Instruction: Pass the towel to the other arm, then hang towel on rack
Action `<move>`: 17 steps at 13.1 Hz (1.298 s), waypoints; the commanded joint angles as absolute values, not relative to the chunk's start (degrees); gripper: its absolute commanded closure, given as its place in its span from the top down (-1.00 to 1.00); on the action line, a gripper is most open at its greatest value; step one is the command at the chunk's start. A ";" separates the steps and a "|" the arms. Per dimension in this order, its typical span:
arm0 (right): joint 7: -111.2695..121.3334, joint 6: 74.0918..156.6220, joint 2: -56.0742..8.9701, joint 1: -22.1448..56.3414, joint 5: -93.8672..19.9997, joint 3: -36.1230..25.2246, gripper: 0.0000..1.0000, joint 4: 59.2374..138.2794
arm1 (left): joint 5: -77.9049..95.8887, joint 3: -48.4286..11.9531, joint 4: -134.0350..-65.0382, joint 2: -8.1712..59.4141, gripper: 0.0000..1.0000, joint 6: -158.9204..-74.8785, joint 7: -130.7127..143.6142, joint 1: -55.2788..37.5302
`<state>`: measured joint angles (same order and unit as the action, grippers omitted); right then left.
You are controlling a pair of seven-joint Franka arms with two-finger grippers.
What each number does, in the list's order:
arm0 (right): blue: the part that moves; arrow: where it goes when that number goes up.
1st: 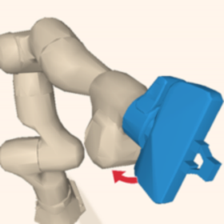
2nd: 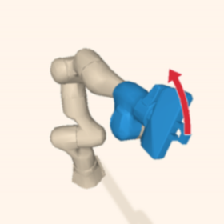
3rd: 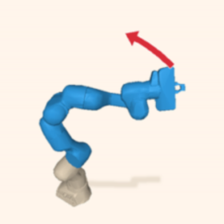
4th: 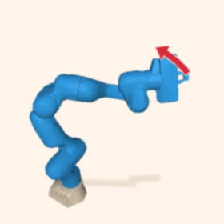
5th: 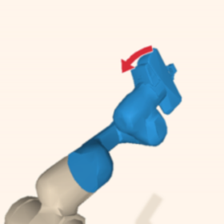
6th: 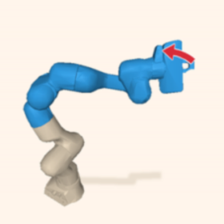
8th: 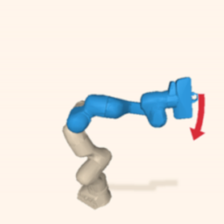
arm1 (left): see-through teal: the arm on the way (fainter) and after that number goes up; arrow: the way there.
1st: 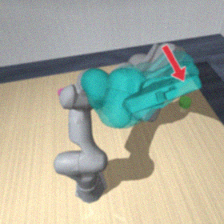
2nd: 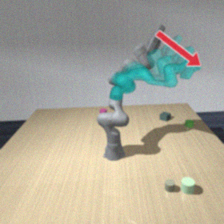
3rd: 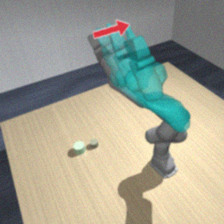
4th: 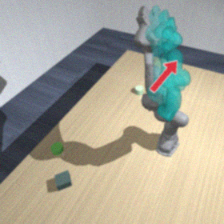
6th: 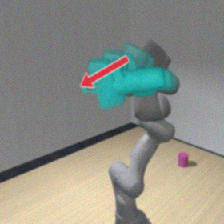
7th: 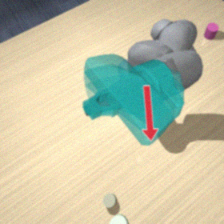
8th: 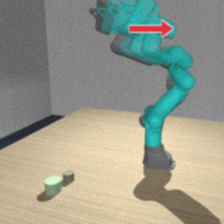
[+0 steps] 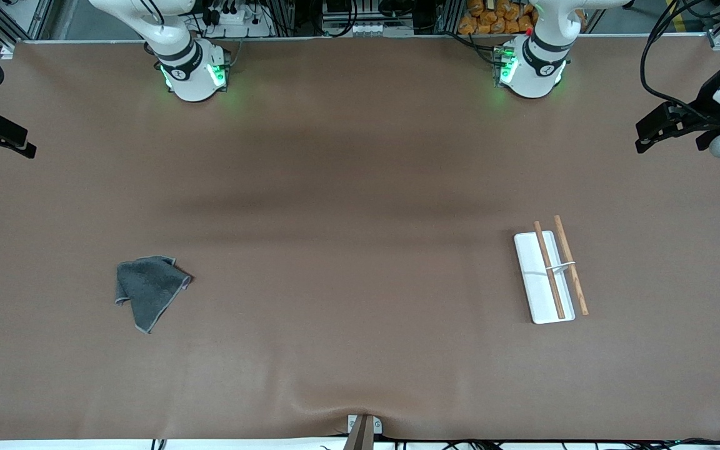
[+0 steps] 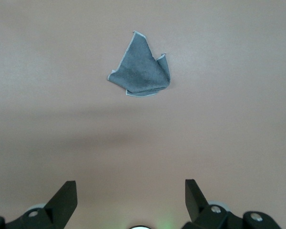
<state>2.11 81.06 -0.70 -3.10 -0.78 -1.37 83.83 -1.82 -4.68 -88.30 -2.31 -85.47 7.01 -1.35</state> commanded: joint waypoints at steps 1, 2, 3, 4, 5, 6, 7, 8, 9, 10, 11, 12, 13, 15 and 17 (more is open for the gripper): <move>1.49 81.39 -0.35 -3.60 -0.09 -0.97 1.00 83.76 | -1.23 -4.39 -88.07 -3.43 1.00 -84.81 6.59 -1.32; 1.58 81.30 -0.18 -3.60 -0.09 -0.97 1.00 83.76 | -1.23 -4.39 -87.72 -3.34 1.00 -84.81 6.68 -1.32; 1.58 81.30 -0.09 -3.69 -0.09 -0.97 1.00 83.67 | -1.23 -4.39 -87.71 -3.34 1.00 -84.81 6.59 -1.23; 1.58 81.30 -0.09 -3.60 -0.09 -0.97 1.00 83.76 | -1.23 -4.39 -87.71 -3.34 1.00 -84.81 6.68 -1.32; 1.58 81.39 -0.17 -3.60 -0.09 -0.97 1.00 83.76 | -1.14 -4.39 -87.71 -3.25 1.00 -84.81 6.77 -1.32; 1.50 81.30 -0.26 -3.52 -0.17 -0.97 1.00 83.85 | -1.06 -4.39 -87.71 -3.25 1.00 -84.81 6.85 -1.32; 1.58 81.21 -0.18 -3.69 -0.18 -0.97 1.00 83.93 | -1.05 -4.39 -87.63 -3.25 1.00 -84.81 6.77 -1.32; 1.84 81.21 -0.26 -3.87 -0.18 -0.97 1.00 83.85 | -1.14 -4.39 -87.63 -3.34 1.00 -84.81 6.68 -1.32; 1.93 81.12 -0.26 -3.87 -0.18 -0.97 1.00 83.85 | -1.14 -4.39 -87.63 -3.34 1.00 -84.81 6.07 -1.32; 1.93 80.95 -0.26 -3.87 -0.18 -0.97 1.00 83.93 | -1.14 -4.39 -87.80 -3.43 1.00 -84.81 6.06 -1.32; 2.02 80.86 -0.44 -3.87 -0.18 -1.05 1.00 84.11 | -1.14 -4.48 -87.80 -3.51 1.00 -84.81 6.24 -1.32; 2.02 80.95 -0.70 -3.87 -0.18 -1.05 1.00 84.29 | -1.06 -4.48 -87.89 -3.60 1.00 -84.81 6.68 -1.32; 2.02 80.95 -1.92 -3.87 -0.18 -1.05 1.00 84.29 | -1.05 -4.48 -87.98 -3.69 1.00 -84.73 6.77 -1.49; 2.02 81.03 -4.64 -3.95 -0.09 -1.05 1.00 84.29 | -1.05 -4.39 -88.33 -4.30 1.00 -84.55 6.86 -1.93; 1.76 81.56 -7.37 -3.96 0.00 -1.05 1.00 84.29 | -1.05 -4.39 -88.24 -3.87 1.00 -84.72 7.03 -2.20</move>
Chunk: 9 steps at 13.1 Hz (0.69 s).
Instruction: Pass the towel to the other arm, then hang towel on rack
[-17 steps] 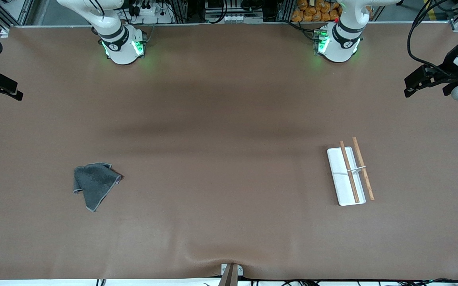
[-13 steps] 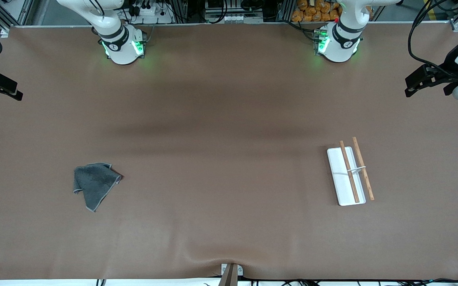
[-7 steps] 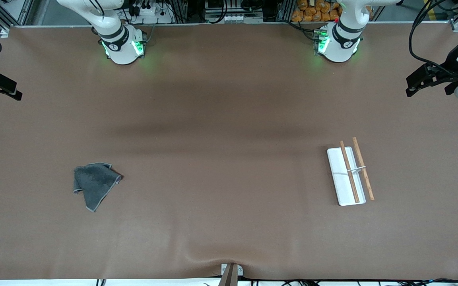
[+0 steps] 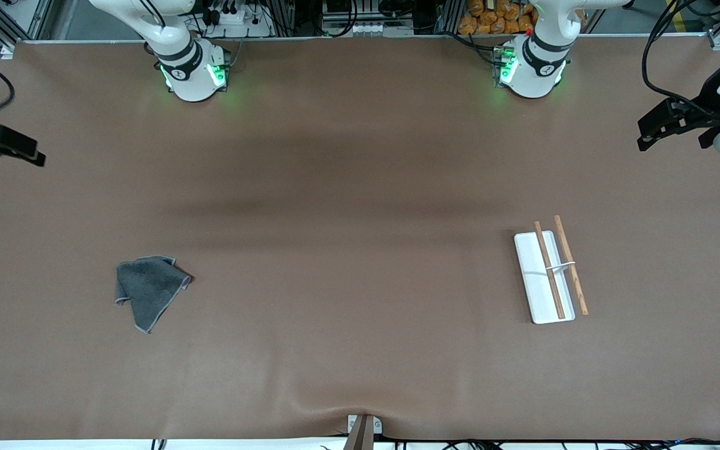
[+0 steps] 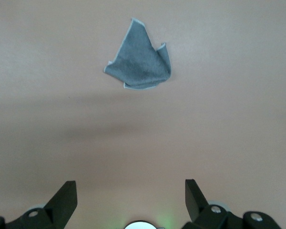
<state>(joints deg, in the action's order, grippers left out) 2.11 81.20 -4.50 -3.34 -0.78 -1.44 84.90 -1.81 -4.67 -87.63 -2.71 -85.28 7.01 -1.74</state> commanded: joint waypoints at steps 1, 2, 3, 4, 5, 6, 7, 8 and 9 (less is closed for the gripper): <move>1.58 82.52 -9.38 -4.30 0.00 -1.14 1.00 84.20 | -1.05 -4.39 -88.07 -3.78 1.00 -84.90 7.03 -2.20; 1.41 84.70 -11.75 -4.31 0.00 -1.14 1.00 84.29 | -1.05 -4.39 -87.89 -3.43 1.00 -85.16 7.03 -1.94; 1.32 86.21 -13.87 -4.39 0.00 -1.14 1.00 84.20 | -0.88 -4.39 -87.80 -2.99 1.00 -85.43 6.68 -1.59; 1.32 88.48 -15.80 -4.48 0.00 -1.14 1.00 84.29 | -0.70 -4.39 -87.80 -2.90 1.00 -85.52 6.68 -1.58; 1.32 90.77 -17.56 -4.57 0.00 -1.14 1.00 84.29 | -0.70 -4.39 -87.80 -2.90 1.00 -85.78 6.68 -1.50; 1.32 93.05 -19.67 -4.66 0.09 -1.14 1.00 84.20 | -0.70 -4.39 -87.80 -2.90 1.00 -85.78 6.68 -1.41; 1.32 95.51 -21.60 -5.35 0.09 -1.14 1.00 84.20 | -0.70 -4.39 -87.80 -2.90 1.00 -85.87 6.68 -1.41; 1.32 97.71 -23.62 -5.97 0.00 -1.14 1.00 84.20 | -0.70 -4.39 -87.80 -2.81 1.00 -85.87 6.68 -1.41; 1.32 100.00 -25.21 -6.15 0.00 -1.14 1.00 84.11 | -0.70 -4.39 -87.89 -2.73 1.00 -85.87 6.68 -1.41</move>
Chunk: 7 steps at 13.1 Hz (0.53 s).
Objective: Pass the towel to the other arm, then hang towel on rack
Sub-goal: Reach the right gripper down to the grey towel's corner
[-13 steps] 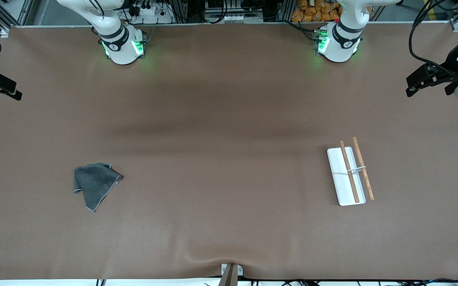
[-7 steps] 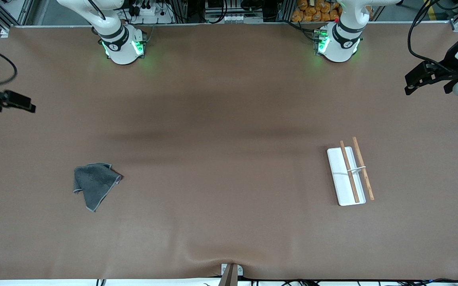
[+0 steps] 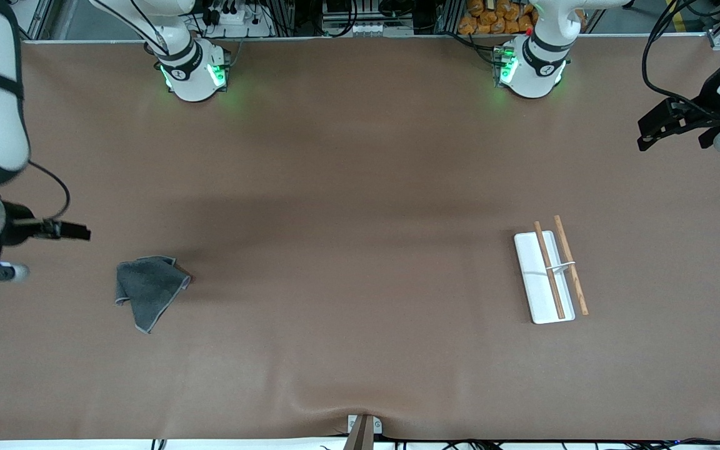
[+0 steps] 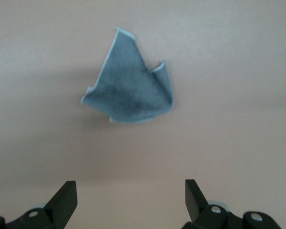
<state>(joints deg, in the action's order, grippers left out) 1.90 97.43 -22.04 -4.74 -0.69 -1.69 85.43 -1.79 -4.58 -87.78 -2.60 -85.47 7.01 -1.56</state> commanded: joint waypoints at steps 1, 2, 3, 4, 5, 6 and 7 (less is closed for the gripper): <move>1.14 101.93 -26.79 -6.50 0.00 -1.14 1.00 84.20 | -0.70 -4.39 -87.89 -2.64 1.00 -85.87 6.68 -1.41; 1.06 103.00 -28.29 -6.85 -0.17 -1.14 1.00 84.20 | -0.70 -4.39 -87.89 -2.55 1.00 -86.22 6.68 -1.41; 0.97 103.62 -29.87 -7.46 -0.70 -1.14 1.00 84.29 | -0.70 -4.39 -87.89 -2.46 1.00 -86.31 6.68 -1.41; 0.88 103.80 -31.27 -8.08 -0.96 -1.06 1.00 84.29 | -0.70 -4.39 -87.89 -2.46 1.00 -86.57 6.68 -1.41; 0.79 103.80 -32.59 -8.17 -1.75 -1.05 1.00 84.29 | -0.70 -4.39 -87.89 -2.46 1.00 -86.57 6.68 -1.41; 0.27 104.15 -33.83 -8.61 -3.32 -1.14 1.00 84.29 | -0.70 -4.39 -87.89 -2.46 1.00 -86.57 6.68 -1.41; -0.69 104.67 -34.97 -9.48 -5.17 -1.14 1.00 84.29 | -0.70 -4.39 -87.89 -2.46 1.00 -86.57 6.68 -1.32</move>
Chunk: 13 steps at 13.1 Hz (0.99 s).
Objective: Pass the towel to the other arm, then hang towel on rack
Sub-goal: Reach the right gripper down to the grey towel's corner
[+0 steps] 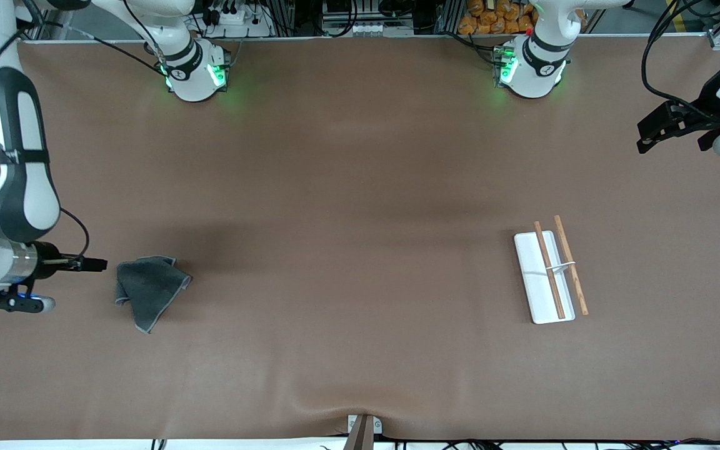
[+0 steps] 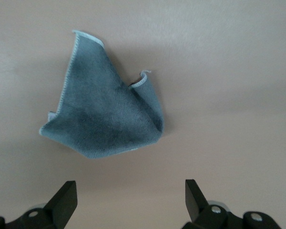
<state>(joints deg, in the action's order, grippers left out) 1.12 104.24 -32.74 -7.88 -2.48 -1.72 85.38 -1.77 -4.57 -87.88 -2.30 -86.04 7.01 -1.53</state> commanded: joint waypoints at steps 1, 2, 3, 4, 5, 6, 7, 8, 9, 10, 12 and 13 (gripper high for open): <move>-1.31 105.03 -36.11 -9.75 -6.14 -1.14 1.00 84.29 | -0.70 -4.39 -87.89 -2.37 1.00 -86.66 6.68 -1.32; -1.84 105.99 -36.65 -10.10 -6.85 -1.14 1.00 84.98 | -0.70 -4.39 -87.89 -2.37 1.00 -86.66 6.68 -1.32; -2.54 108.17 -36.65 -10.63 -7.64 -1.14 1.00 86.56 | -0.70 -4.39 -87.89 -2.29 1.00 -86.75 6.68 -1.32; -2.98 110.72 -36.65 -10.81 -7.99 -1.06 1.00 88.75 | -0.70 -4.39 -87.89 -2.29 1.00 -86.75 6.68 -1.32; -2.99 113.79 -36.65 -10.81 -8.26 -1.05 1.00 91.12 | -0.70 -4.39 -87.98 -2.29 1.00 -86.75 6.68 -1.32; -2.99 116.95 -36.65 -10.81 -8.35 -1.05 1.00 93.49 | -0.70 -4.39 -88.07 -2.29 1.00 -86.75 6.68 -1.32; -2.99 119.42 -36.65 -10.81 -9.05 -1.05 1.00 95.43 | -0.70 -4.39 -88.07 -2.29 1.00 -86.75 6.68 -1.32; -2.99 120.84 -36.65 -10.81 -10.53 -1.05 1.00 96.67 | -0.70 -4.39 -88.07 -2.29 1.00 -86.84 6.68 -1.32; -2.99 121.28 -36.65 -10.81 -11.24 -1.05 1.00 97.38 | -0.70 -4.39 -88.07 -2.29 1.00 -86.84 6.68 -1.32; -2.99 121.29 -36.74 -10.81 -11.34 -1.05 1.00 97.56 | -0.70 -4.39 -88.07 -2.29 1.00 -86.84 6.68 -1.32; -2.99 121.38 -37.09 -10.90 -11.43 -1.05 1.00 98.00 | -0.70 -4.39 -88.07 -2.02 1.00 -87.01 6.68 -1.32; -2.99 121.38 -37.09 -10.99 -11.43 -1.05 1.00 98.00 | -0.70 -4.39 -88.07 -2.02 1.00 -87.01 6.68 -1.32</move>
